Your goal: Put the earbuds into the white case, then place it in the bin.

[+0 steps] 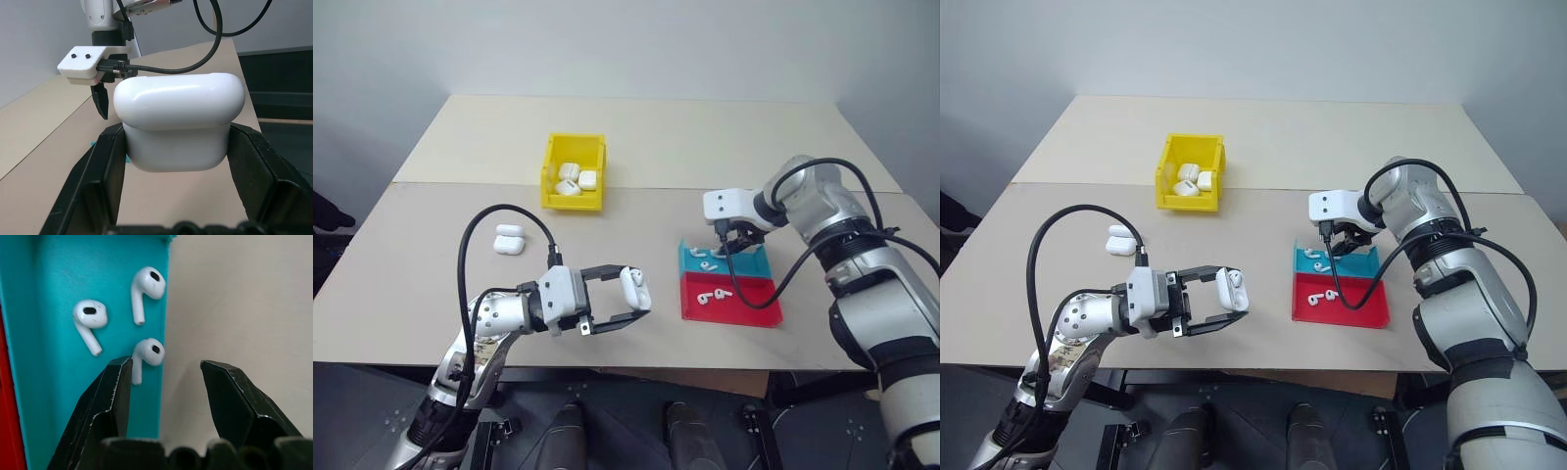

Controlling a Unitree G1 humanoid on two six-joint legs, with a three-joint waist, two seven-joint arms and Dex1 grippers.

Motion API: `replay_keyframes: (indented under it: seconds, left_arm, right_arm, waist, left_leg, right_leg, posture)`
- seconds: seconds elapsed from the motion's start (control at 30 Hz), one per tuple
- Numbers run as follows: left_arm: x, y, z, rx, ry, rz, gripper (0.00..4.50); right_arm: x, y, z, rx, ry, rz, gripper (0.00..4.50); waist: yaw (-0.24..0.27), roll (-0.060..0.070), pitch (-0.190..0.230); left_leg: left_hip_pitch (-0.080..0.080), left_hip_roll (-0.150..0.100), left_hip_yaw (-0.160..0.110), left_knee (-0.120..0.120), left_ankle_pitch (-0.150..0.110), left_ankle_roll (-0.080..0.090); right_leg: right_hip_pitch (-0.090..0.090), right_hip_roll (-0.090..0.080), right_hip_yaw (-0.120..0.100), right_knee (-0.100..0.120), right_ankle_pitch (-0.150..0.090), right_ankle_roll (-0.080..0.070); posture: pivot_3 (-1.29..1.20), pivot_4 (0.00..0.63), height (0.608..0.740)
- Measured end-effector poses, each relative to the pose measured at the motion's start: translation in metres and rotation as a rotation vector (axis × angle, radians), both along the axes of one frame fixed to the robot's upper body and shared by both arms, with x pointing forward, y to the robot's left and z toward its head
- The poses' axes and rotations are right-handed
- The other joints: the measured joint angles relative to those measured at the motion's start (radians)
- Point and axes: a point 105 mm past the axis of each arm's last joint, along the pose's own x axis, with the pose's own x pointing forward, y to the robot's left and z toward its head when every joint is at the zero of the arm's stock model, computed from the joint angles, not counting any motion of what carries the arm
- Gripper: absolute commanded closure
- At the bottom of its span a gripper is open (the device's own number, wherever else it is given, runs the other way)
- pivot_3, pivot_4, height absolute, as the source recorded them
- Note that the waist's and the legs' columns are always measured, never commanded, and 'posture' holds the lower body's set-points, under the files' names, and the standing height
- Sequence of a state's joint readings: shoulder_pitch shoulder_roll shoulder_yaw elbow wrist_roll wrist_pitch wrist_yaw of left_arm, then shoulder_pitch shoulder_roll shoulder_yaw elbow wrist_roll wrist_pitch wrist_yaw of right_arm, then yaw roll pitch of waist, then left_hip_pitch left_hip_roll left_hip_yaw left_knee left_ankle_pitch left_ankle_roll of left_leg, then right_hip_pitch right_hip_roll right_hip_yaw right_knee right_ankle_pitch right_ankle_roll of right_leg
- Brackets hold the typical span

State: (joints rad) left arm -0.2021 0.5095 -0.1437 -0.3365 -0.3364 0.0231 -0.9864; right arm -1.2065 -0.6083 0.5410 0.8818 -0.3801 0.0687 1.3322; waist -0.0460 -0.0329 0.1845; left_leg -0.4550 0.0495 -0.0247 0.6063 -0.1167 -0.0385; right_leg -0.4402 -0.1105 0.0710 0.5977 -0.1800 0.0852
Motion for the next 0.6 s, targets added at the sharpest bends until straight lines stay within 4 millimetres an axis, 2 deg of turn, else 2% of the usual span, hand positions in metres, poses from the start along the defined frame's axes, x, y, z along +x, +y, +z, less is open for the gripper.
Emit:
replay_keyframes:
  seconds: [0.4,0.53,0.6]
  left_arm:
    - [0.001,0.000,0.000,-0.006,0.001,0.010,1.72]
    - [0.001,0.000,-0.001,-0.006,0.004,0.012,1.72]
    - [0.001,0.000,-0.001,-0.006,0.004,0.013,1.72]
  right_arm:
    - [0.000,-0.001,-0.013,-0.014,0.038,-0.017,1.81]
    - [0.000,-0.001,-0.013,-0.010,0.035,-0.007,2.68]
    - [0.000,0.000,-0.013,-0.010,0.030,0.001,2.68]
  waist:
    - [0.000,0.000,0.000]
    - [-0.001,0.000,0.000]
    - [-0.001,0.000,0.000]
  left_leg:
    - [0.002,0.000,0.000,0.001,0.000,-0.001]
    - [0.003,0.000,0.000,0.001,0.000,-0.001]
    - [0.004,0.000,0.000,0.001,0.001,-0.001]
  right_leg:
    - [0.001,0.000,0.000,0.003,0.000,0.000]
    - [0.001,0.000,0.000,0.006,0.000,0.000]
    - [0.001,0.000,0.000,0.007,-0.001,-0.001]
  posture:
    - [0.00,0.150,0.740]
    - [0.00,0.150,0.740]
    - [0.00,0.150,0.740]
